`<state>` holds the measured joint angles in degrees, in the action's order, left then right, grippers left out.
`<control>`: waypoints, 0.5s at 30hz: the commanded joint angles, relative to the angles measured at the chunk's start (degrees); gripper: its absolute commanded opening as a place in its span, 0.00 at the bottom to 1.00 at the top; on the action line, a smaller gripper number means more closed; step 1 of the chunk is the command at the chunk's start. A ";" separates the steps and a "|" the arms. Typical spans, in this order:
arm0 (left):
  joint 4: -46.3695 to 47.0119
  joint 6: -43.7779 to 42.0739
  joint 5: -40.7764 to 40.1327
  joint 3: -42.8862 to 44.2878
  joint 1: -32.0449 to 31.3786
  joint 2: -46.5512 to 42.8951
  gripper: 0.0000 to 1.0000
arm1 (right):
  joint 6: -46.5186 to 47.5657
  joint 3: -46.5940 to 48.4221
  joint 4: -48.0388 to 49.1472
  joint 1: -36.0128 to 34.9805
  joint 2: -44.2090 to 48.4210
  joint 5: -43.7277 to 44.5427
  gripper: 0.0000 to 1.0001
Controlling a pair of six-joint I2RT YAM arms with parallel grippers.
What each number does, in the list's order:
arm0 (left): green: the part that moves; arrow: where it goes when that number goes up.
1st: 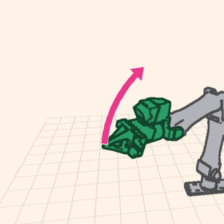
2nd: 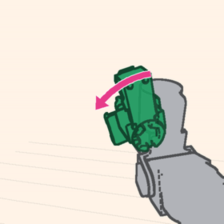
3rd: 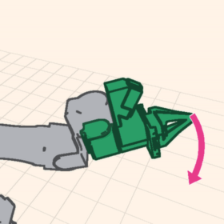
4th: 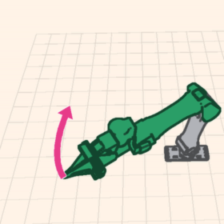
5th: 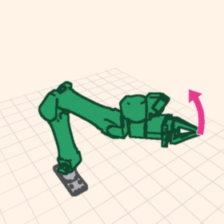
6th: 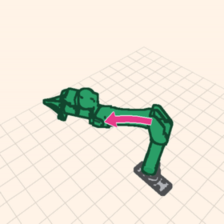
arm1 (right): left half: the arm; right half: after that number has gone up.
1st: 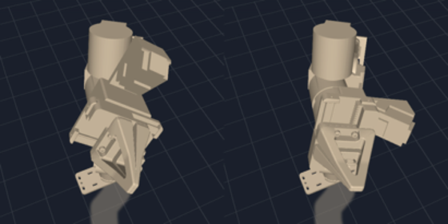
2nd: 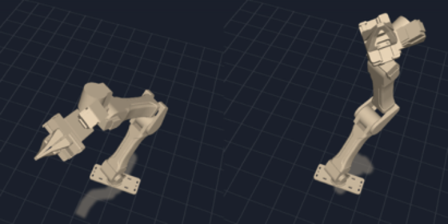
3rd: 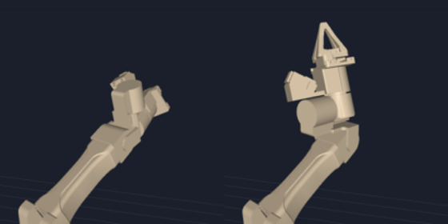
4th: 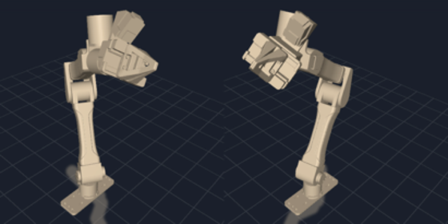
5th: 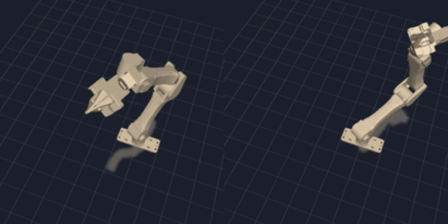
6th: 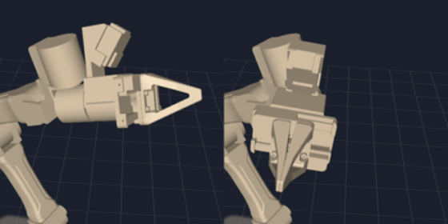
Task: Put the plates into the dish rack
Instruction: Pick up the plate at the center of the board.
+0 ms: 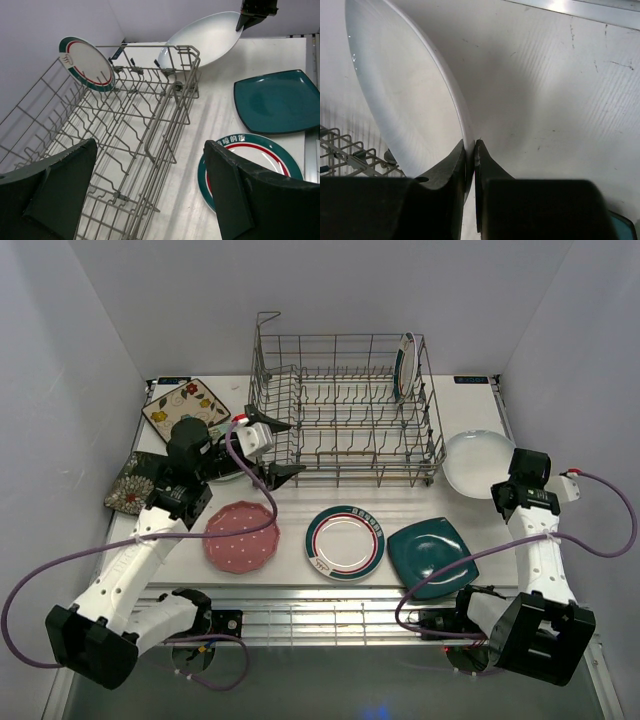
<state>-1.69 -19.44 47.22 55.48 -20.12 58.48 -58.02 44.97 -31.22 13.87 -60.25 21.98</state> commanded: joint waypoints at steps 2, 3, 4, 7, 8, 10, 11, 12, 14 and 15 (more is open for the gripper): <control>0.64 -2.18 -7.05 5.15 -4.48 3.74 0.98 | -2.27 1.35 2.22 0.28 2.94 3.33 0.08; 0.47 -2.70 -7.40 5.77 -5.36 4.71 0.98 | -2.10 1.70 1.78 0.28 3.12 3.42 0.08; 0.55 -3.32 -8.19 6.73 -6.33 5.59 0.98 | -1.66 1.87 0.82 0.28 3.82 3.42 0.08; 0.73 -5.61 -9.52 8.49 -11.33 9.71 0.98 | -0.52 2.49 -0.24 0.28 5.57 3.07 0.08; 0.73 -5.61 -8.82 9.11 -12.04 10.68 0.98 | -0.25 2.84 -0.59 0.20 5.84 2.72 0.08; 0.64 -6.39 -8.20 10.77 -13.71 12.62 0.98 | 0.19 3.54 -1.21 0.20 6.81 1.58 0.08; 0.73 -7.09 -9.07 11.13 -15.81 14.54 0.98 | 0.71 3.72 -1.30 0.28 7.07 0.36 0.08; 0.73 -7.97 -9.95 11.49 -17.05 15.43 0.98 | 0.89 3.98 -1.64 0.28 7.51 -0.09 0.08; 0.90 -10.61 -10.83 12.19 -20.20 16.92 0.98 | 1.07 4.68 -2.96 0.28 7.78 -0.27 0.08; 1.25 -10.96 -11.10 12.19 -20.92 18.15 0.98 | 1.24 4.95 -3.49 0.20 8.13 -0.27 0.08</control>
<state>-1.19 -26.65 37.60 65.54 -37.95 75.59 -56.47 45.15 -38.89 13.87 -54.61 22.31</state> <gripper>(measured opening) 0.979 0.121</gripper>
